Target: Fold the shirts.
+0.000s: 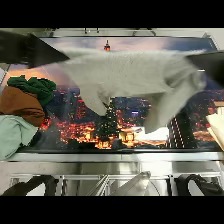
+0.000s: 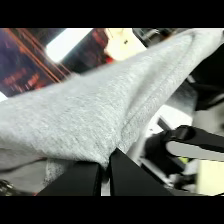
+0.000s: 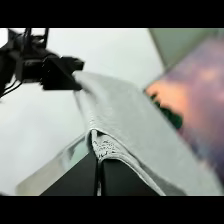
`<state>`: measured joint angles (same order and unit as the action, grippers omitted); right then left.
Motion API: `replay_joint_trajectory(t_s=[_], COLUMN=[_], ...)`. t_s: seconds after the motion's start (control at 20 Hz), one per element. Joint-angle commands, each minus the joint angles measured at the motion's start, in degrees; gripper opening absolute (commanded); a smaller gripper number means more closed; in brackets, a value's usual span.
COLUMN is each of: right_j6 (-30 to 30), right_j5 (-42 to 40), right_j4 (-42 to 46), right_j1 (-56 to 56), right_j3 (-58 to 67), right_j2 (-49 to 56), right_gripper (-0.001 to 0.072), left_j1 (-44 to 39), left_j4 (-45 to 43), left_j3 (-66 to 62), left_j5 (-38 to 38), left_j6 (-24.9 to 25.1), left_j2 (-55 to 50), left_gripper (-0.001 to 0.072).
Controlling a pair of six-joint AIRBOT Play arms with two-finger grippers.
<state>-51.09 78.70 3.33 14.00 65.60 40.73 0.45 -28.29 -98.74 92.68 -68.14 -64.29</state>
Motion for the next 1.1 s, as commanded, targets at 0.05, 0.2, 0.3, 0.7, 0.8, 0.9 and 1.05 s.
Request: replay_joint_trajectory(t_s=[0.05, 0.2, 0.3, 0.7, 0.8, 0.9, 1.05], right_j6=[-0.17, -6.12, -6.14, 3.45, 5.95, 5.9, 3.93], right_j5=[-8.02, -6.05, -4.66, -26.58, -32.61, -27.5, -17.05], right_j4=[4.33, 11.34, 11.65, 13.38, 13.46, 13.6, 16.57], right_j1=[4.52, 4.42, 3.65, -12.57, -11.72, -7.45, 0.68], right_j3=[2.01, 0.42, -3.61, -16.2, -12.74, -5.7, 2.27], right_j2=[-12.04, -8.94, -4.26, 26.62, 36.46, 44.09, 47.43], right_gripper=[0.0017, 0.0017, 0.0017, 0.0017, 0.0024, 0.0477, 0.048], left_j1=[0.07, 0.04, -0.66, -9.7, -7.48, -3.87, 2.69], left_j4=[-15.34, -18.47, -18.1, -18.27, -18.18, -18.12, -18.29], left_j3=[-6.1, 0.7, 6.62, 15.89, 7.08, -5.4, -20.63], left_j5=[-5.57, -6.43, -6.12, -16.33, -14.75, -9.49, 1.64], left_j6=[-1.4, -1.55, -1.46, 5.73, 4.94, -0.22, -8.41], left_j2=[12.61, 13.84, 10.8, -23.85, -35.56, -44.94, -52.04], left_gripper=[0.0023, 0.0024, 0.0025, 0.0023, 0.0218, 0.0572, 0.0716])
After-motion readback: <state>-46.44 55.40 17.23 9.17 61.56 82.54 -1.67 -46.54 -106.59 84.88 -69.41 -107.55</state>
